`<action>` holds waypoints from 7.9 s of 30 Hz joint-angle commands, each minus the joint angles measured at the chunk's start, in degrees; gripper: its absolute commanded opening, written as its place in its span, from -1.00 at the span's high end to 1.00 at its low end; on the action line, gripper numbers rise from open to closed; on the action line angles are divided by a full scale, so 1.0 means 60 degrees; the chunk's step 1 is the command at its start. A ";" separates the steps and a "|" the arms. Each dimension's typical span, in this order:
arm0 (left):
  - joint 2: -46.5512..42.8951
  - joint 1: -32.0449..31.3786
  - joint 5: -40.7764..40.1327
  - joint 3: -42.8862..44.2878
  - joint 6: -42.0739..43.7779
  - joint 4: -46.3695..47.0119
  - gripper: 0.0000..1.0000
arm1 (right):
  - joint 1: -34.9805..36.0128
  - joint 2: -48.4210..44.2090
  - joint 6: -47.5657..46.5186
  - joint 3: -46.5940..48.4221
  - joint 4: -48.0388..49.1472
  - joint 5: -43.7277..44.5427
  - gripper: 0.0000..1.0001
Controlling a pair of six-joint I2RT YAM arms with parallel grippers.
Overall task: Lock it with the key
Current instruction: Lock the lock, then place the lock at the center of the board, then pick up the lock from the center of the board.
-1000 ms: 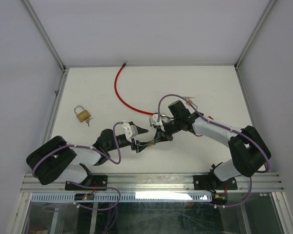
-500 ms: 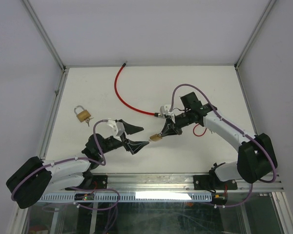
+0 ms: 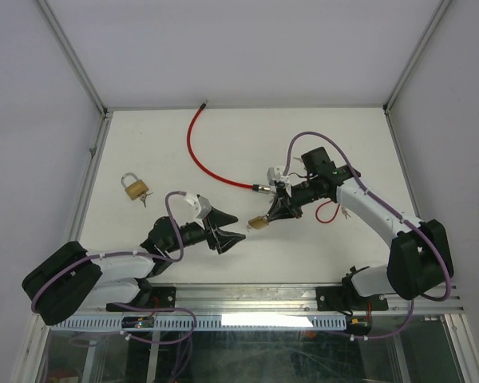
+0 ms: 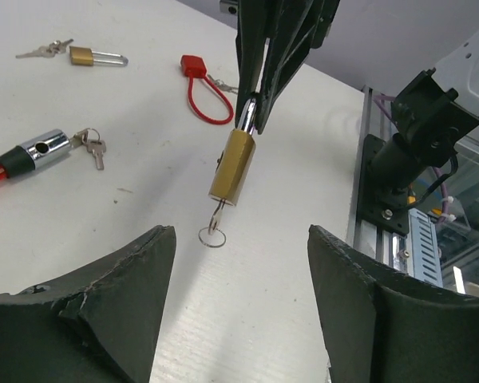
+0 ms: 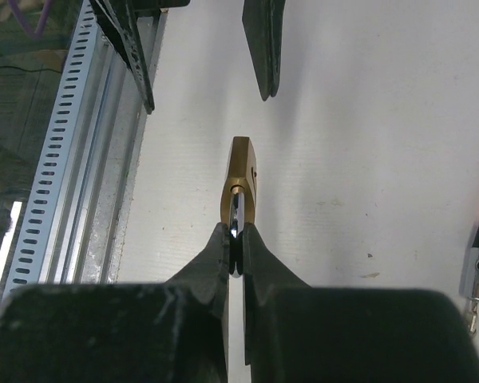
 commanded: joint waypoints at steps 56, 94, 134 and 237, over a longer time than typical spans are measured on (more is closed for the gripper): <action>0.1989 0.0621 0.0311 0.0765 0.1090 -0.0278 1.00 | -0.1052 -0.0337 0.0351 0.0932 -0.0249 -0.0499 1.00; 0.9937 -0.0125 -0.0753 1.1420 -0.3563 -0.4918 1.00 | -0.5041 0.3198 0.7050 0.1328 0.2604 0.2381 1.00; 0.6552 -0.0313 -0.2608 0.8745 -0.1301 -0.4112 0.32 | -0.5522 0.2528 0.6506 0.1496 0.2327 0.4032 0.28; 0.5911 0.7427 -0.9424 0.8713 -0.5249 -1.3734 -0.89 | -0.2667 -0.0965 0.6308 0.0195 0.3655 -0.0067 0.15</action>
